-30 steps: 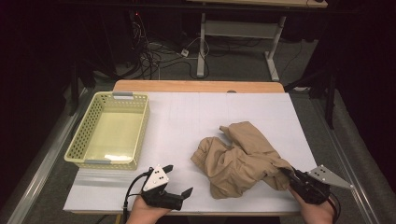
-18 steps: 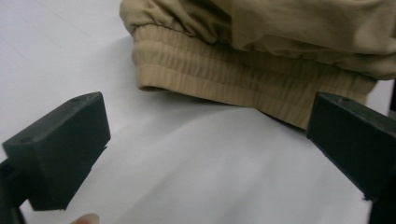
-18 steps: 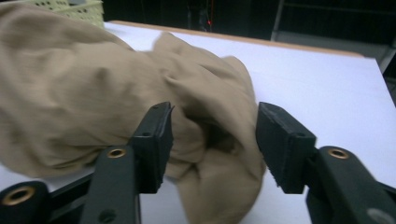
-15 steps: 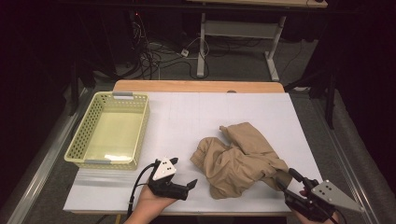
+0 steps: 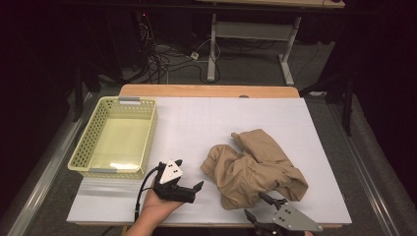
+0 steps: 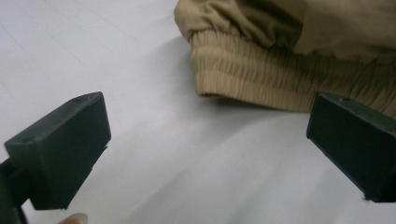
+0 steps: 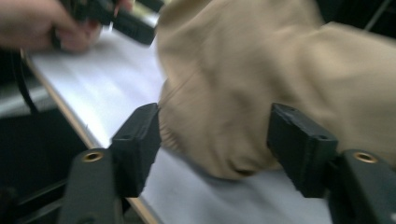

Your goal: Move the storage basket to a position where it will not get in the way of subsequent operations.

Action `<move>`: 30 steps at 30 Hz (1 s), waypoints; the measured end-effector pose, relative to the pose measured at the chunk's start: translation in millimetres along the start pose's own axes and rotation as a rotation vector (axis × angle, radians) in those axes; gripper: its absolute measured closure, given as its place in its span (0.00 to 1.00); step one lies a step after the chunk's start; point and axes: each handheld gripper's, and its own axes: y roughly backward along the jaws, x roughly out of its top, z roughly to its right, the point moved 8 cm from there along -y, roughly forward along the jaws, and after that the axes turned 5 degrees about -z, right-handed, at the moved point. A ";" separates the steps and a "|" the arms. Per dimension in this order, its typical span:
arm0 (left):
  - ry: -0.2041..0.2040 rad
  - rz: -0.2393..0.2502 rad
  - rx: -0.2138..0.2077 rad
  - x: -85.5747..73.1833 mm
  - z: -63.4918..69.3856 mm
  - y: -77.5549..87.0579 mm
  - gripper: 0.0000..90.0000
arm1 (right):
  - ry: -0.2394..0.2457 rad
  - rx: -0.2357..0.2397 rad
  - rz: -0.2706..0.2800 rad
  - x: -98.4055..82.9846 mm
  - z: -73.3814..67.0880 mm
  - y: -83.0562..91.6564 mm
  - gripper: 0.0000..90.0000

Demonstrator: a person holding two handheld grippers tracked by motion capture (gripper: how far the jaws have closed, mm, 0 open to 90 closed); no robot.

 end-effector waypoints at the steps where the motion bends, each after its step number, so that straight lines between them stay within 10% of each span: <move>1: -0.002 -0.001 0.001 -0.8 0.2 1.0 0.00 | 0.008 0.007 -0.020 -1.4 -3.0 -6.3 0.35; 14: 0.045 0.014 -0.038 -28.1 16.8 39.7 0.00 | 0.055 0.052 -0.208 -4.4 -9.4 -71.9 0.24; 20: 0.075 0.021 -0.032 -37.4 13.8 55.5 0.00 | 0.099 -0.025 -0.237 1.2 2.2 -90.2 0.44; 30: 0.050 -0.007 -0.034 -47.8 19.7 60.6 0.00 | 0.052 -0.010 -0.240 3.7 21.1 -98.1 0.80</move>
